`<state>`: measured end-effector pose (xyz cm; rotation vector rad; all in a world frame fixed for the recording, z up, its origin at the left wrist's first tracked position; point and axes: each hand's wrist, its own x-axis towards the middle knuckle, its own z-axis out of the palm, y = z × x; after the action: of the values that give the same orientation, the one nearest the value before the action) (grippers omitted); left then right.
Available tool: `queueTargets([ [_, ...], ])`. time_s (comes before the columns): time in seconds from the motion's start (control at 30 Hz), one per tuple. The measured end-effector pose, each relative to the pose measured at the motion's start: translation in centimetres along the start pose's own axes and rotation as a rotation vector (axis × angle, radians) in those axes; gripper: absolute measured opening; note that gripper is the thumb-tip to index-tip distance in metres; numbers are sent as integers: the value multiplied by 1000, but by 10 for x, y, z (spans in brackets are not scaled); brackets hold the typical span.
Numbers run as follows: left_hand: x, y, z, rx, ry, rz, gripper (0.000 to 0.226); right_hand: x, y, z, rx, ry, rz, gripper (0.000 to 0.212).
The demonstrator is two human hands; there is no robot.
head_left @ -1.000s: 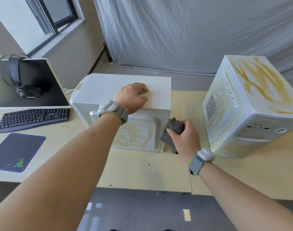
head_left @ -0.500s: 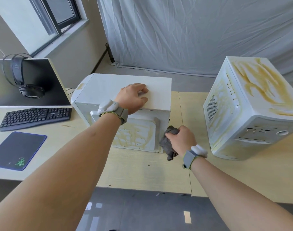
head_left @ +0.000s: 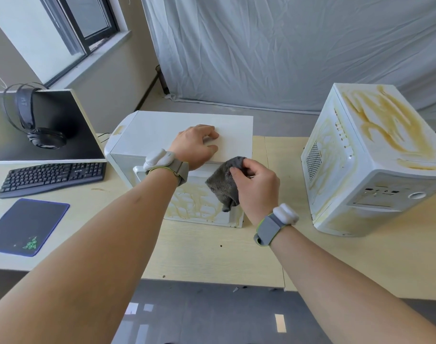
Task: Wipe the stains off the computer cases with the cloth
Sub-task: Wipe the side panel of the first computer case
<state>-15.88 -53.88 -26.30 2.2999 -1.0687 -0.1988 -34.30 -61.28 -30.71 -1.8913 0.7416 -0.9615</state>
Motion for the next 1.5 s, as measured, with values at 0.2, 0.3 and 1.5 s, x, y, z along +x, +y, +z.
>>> queueTargets([
  [0.2, -1, -1, 1, -7, -13, -5, 38, -3, 9, 0, -51, 19, -35, 11],
  [0.3, -3, -1, 0, -15, -22, -5, 41, -11, 28, -1, -88, -6, 62, 7],
  [1.5, -5, 5, 1, 86, 28, 9, 34, -41, 108, -2, 468, -379, 1336, 16],
])
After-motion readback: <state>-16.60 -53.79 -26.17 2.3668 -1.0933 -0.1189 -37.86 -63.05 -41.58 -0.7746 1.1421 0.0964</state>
